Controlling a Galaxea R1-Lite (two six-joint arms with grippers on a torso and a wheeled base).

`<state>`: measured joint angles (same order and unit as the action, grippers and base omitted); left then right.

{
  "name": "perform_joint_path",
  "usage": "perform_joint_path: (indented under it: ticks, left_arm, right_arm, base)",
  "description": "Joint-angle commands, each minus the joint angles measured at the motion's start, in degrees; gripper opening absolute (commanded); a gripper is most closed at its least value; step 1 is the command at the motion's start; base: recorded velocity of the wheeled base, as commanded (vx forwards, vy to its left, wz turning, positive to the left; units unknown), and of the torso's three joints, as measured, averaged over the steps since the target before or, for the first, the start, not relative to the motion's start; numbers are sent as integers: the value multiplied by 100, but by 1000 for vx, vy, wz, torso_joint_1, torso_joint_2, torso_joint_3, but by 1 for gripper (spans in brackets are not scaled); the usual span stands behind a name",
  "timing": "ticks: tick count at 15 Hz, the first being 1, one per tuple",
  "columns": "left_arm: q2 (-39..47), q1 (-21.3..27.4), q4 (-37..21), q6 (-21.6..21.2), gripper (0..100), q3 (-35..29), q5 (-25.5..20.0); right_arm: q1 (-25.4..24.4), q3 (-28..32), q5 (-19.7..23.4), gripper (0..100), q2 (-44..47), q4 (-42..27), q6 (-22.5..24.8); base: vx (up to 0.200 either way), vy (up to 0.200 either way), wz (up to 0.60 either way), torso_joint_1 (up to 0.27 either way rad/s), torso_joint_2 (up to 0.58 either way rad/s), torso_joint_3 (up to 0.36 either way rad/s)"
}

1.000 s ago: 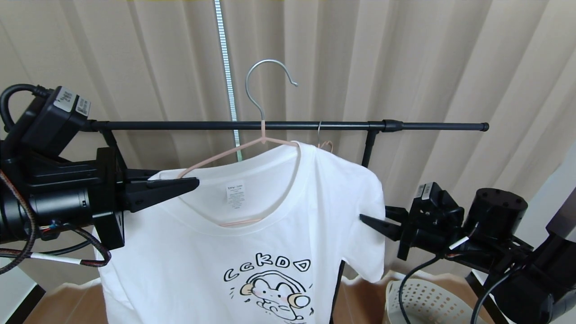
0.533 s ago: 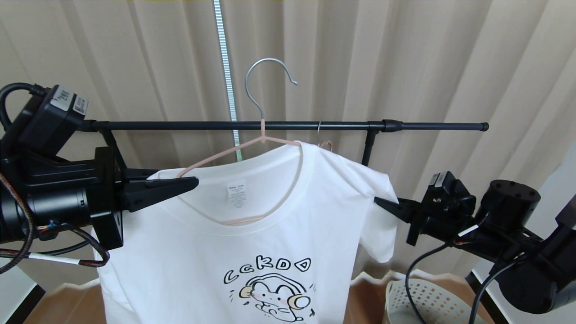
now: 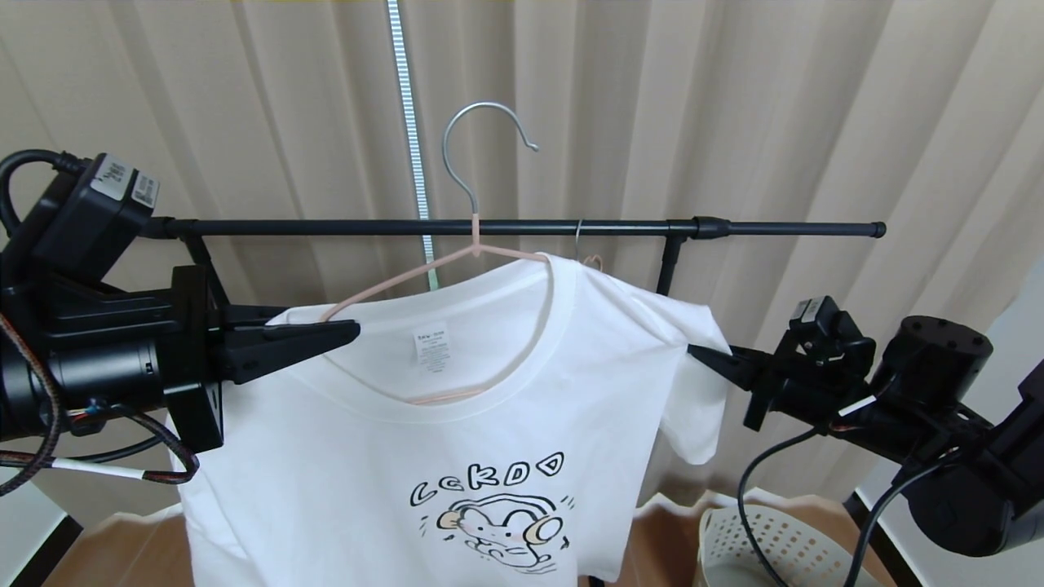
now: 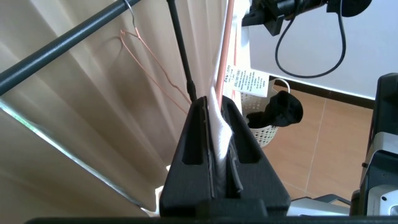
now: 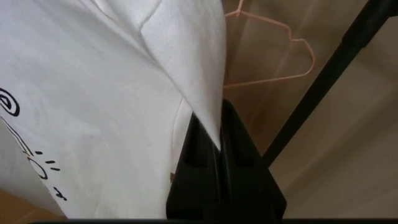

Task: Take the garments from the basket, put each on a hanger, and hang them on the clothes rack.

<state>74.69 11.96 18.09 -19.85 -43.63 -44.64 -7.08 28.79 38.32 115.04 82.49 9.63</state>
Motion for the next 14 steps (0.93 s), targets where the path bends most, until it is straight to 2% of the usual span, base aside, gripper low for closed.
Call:
perform_joint_path:
  ticks: [1,7,14]
  left_arm:
    - [10,-1,1,-2,0,4,-1]
    - [10,-9,1,-2,0,4,-1]
    - [19,-9,1,104,0,-14,8]
  right_arm:
    - [5,21,1,0,-17,-5,4]
    - [102,135,1,0,-140,-401,4]
    - [84,12,27,0,-245,-436,13]
  base:
    - [0,0,0,0,0,0]
    - [0,0,0,0,0,0]
    - [0,0,0,0,0,0]
